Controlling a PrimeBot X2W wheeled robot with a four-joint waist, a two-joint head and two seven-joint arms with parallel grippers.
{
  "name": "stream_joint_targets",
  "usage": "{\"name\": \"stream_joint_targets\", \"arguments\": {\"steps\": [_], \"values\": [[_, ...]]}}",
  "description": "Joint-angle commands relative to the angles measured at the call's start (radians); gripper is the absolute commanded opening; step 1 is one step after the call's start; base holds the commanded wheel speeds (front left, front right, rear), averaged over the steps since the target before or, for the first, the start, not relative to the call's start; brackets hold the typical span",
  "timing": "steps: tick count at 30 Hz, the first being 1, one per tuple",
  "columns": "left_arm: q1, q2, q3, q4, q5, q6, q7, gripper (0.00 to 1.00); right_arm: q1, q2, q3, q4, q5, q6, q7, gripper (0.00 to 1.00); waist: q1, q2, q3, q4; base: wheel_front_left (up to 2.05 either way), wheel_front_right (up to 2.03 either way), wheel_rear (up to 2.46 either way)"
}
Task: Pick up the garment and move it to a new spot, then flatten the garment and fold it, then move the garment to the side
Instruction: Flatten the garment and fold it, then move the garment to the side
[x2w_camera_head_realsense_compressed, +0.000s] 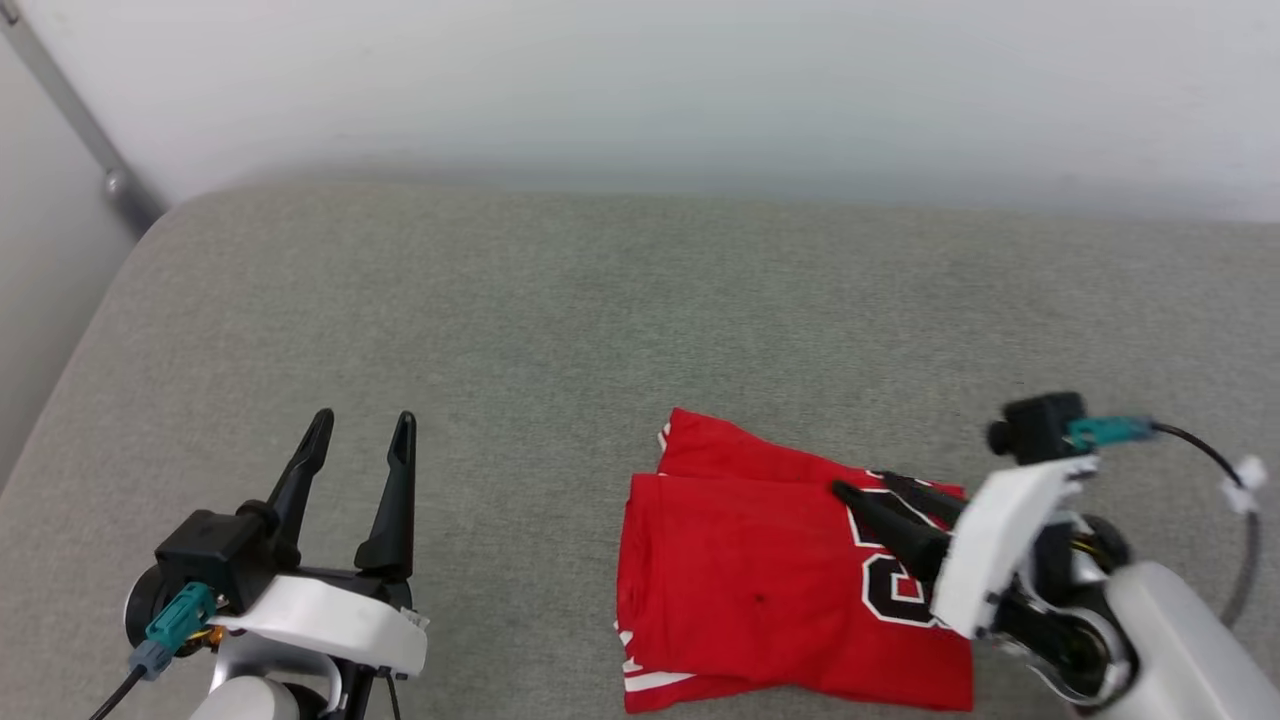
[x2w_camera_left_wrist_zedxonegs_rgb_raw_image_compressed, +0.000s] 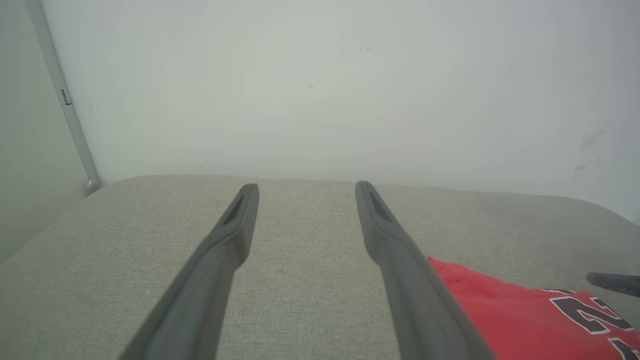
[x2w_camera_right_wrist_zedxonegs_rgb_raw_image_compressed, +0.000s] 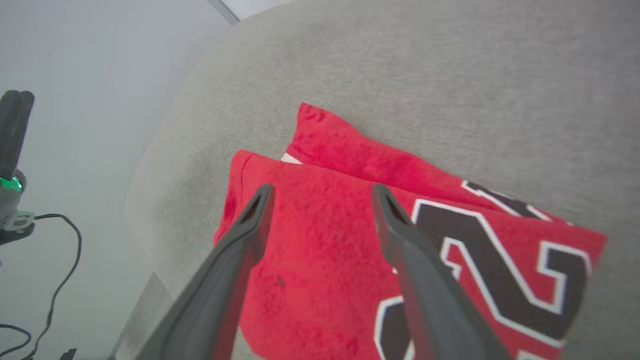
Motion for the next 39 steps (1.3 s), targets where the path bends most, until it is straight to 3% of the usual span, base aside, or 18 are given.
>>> {"name": "stream_joint_targets", "arguments": {"steps": [1,8,16,26,39], "values": [[0.008,0.003,0.003,-0.001,-0.002,0.004,-0.005,1.0,0.025,-0.011,-0.015,-0.008,-0.02,0.0,-0.013,1.0,0.0,-0.0001,-0.014,-0.018,0.0,0.0,0.0],[0.049,0.01,0.02,0.003,-0.01,0.026,-0.009,1.0,0.159,-0.07,-0.216,-0.085,-0.278,0.0,-0.093,1.0,0.0,-0.0001,-0.047,-0.083,0.0,0.0,0.0],[0.082,0.027,0.024,0.02,-0.018,0.031,-0.004,1.0,0.286,0.004,-0.408,-0.282,-0.544,0.0,-0.286,1.0,0.0,-0.0001,-0.08,-0.115,0.0,0.0,0.0],[0.122,0.03,0.022,0.04,-0.012,0.042,-0.013,1.0,0.401,0.105,-0.433,-0.399,-0.659,0.0,-0.46,1.0,0.0,-0.0001,-0.107,-0.119,0.0,0.0,0.0],[0.099,0.034,0.028,0.051,-0.015,0.046,-0.018,1.0,0.433,0.143,-0.41,-0.424,-0.688,0.0,-0.482,1.0,0.0,-0.0001,-0.093,-0.126,0.0,0.0,0.0]]}}
